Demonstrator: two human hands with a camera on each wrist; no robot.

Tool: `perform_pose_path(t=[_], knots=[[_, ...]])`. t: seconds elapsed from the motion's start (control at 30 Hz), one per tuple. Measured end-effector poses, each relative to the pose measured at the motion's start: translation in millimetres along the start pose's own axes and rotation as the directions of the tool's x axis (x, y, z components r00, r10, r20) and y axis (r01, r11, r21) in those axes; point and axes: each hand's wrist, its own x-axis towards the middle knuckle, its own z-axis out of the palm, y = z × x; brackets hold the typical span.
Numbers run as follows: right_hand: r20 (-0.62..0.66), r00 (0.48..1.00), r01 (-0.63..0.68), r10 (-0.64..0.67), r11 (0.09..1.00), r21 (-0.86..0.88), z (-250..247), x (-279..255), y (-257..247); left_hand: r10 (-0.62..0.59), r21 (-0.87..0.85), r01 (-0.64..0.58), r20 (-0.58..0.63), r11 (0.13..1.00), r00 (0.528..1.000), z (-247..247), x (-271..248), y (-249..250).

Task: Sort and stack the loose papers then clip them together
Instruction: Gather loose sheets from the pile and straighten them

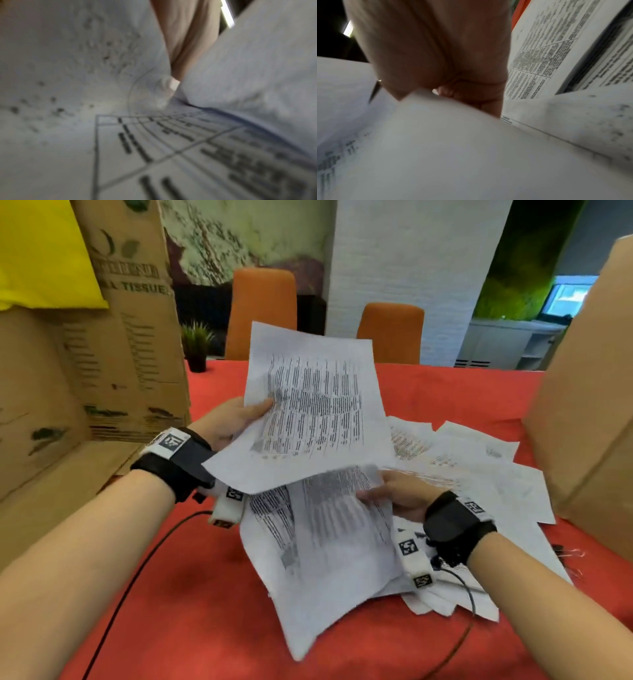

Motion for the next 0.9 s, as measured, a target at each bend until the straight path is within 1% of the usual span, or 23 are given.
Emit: perform_pose_path(t=[0.03,0.07,0.13,0.17,0.2,0.23,0.3,0.37,0.4,0.43,0.47,0.5,0.53,0.57,0.6,0.63,0.7,0.77,0.83,0.87,0.9], knots=[[-0.061,0.998,-0.01,0.011,1.0,0.009,-4.4,0.3,1.4,-0.043,0.059,0.045,-0.026,0.997,0.999,-1.1,-1.9,-5.6],[-0.131,0.991,0.004,-0.001,1.0,0.028,-10.6,-0.9,6.5,-0.076,0.129,0.082,-0.046,0.988,0.996,-6.9,2.8,-24.5],[-0.249,0.969,0.014,-0.008,1.0,0.02,-15.9,-0.3,8.2,-0.143,0.261,0.139,-0.003,0.955,0.99,-4.7,-1.6,-44.2],[-0.273,0.962,0.001,-0.005,1.0,-0.013,-15.2,-2.3,9.7,-0.183,0.327,0.164,0.027,0.931,0.983,2.6,-6.4,-54.0],[-0.286,0.958,-0.011,-0.009,0.998,-0.068,-12.4,-3.5,8.7,-0.209,0.413,0.181,0.025,0.893,0.978,4.3,-4.7,-69.2],[-0.299,0.954,-0.014,-0.02,0.994,-0.111,-9.4,-5.0,7.4,-0.232,0.426,0.223,-0.031,0.877,0.972,7.5,-9.5,-78.0],[-0.38,0.923,0.003,-0.058,0.989,-0.146,-10.0,-5.7,3.2,-0.253,0.355,0.284,-0.133,0.891,0.958,4.3,-7.1,-102.6],[-0.508,0.855,0.041,-0.104,0.99,-0.133,-26.1,-6.2,-1.2,-0.294,0.23,0.329,-0.176,0.916,0.94,-3.0,-11.7,-109.4],[-0.557,0.823,0.053,-0.111,0.991,-0.12,-37.3,-8.2,-2.6,-0.298,0.169,0.331,-0.193,0.928,0.935,-9.9,-9.9,-116.4],[-0.576,0.81,0.051,-0.114,0.991,-0.125,-46.5,-12.1,-3.2,-0.305,0.144,0.333,-0.186,0.932,0.934,-11.3,-15.2,-114.3],[-0.56,0.822,0.017,-0.107,0.986,-0.163,-53.7,-15.4,-1.3,-0.302,0.145,0.327,-0.17,0.934,0.938,-13.8,-16.1,-117.0],[-0.509,0.857,-0.043,-0.085,0.971,-0.235,-56.1,-18.6,1.9,-0.295,0.149,0.312,-0.122,0.938,0.948,-11.8,-20.0,-115.4],[-0.443,0.895,-0.103,-0.046,0.947,-0.306,-53.5,-21.4,4.8,-0.277,0.144,0.289,-0.101,0.946,0.956,-10.9,-20.4,-117.4],[-0.391,0.92,-0.148,0.002,0.928,-0.342,-50.3,-22.0,8.1,-0.258,0.118,0.268,-0.093,0.956,0.962,-6.2,-23.2,-114.0],[-0.361,0.932,-0.159,0.029,0.928,-0.336,-47.0,-20.7,10.6,-0.224,0.076,0.231,-0.093,0.97,0.97,-3.4,-22.0,-114.8],[-0.354,0.935,-0.133,0.021,0.946,-0.296,-44.1,-18.9,11.5,-0.2,0.018,0.203,-0.095,0.979,0.975,-0.2,-23.4,-110.2],[-0.4,0.915,-0.04,-0.042,0.98,-0.195,-44.1,-15.3,9.9,-0.16,-0.075,0.155,-0.08,0.985,0.984,2.4,-23.5,-101.3],[-0.503,0.86,0.046,-0.088,0.994,-0.096,-50.1,-13.7,6.9,-0.13,-0.103,0.119,-0.106,0.987,0.986,-2.8,-21.4,-96.7],[-0.612,0.785,0.174,-0.097,0.982,0.068,-63.5,-8.1,4.9,-0.11,-0.074,0.099,-0.174,0.992,0.979,-8.9,-16.4,-96.3],[-0.66,0.747,0.256,-0.079,0.951,0.175,-71.1,-4.8,0.6,-0.093,-0.048,0.085,-0.204,0.995,0.974,-9.4,-14.9,-96.1],[-0.696,0.717,0.335,-0.046,0.898,0.286,-78.7,-4.1,-2.8,-0.078,-0.019,0.075,-0.226,0.997,0.971,-7.0,-13.7,-95.2]])
